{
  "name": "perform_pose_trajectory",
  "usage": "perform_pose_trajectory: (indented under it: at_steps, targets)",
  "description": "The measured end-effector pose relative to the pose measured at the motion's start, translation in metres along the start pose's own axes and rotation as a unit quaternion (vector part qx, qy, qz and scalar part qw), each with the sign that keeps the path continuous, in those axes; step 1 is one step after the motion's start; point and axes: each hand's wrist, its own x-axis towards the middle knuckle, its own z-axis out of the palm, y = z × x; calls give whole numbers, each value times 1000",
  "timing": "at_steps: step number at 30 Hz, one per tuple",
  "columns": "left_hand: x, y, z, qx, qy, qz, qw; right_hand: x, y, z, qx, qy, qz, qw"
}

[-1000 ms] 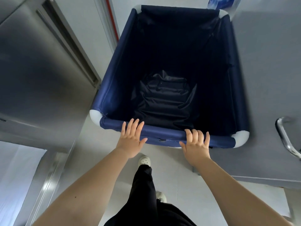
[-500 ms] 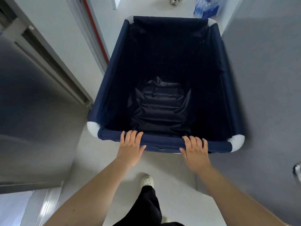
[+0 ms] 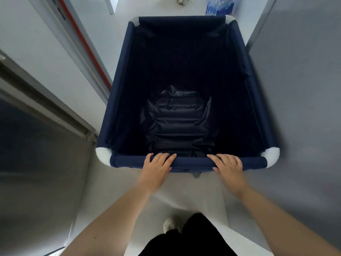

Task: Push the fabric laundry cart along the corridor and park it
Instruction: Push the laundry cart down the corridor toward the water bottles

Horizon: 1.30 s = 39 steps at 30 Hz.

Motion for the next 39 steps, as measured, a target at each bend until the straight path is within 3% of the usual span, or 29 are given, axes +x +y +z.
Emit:
perform_pose_trajectory:
  at_steps: [14,22,39]
  targets:
    - [130,-36,-6,0,-68,-31,997,128,60,-4,12,-7,-29,999]
    - [199,-74,-3,1,-35,-45,998,206,75,-2,18,0,-37,999]
    - [361,-173,-6,-40,-52,-26,998,389,95,-12,6,-16,21,1000]
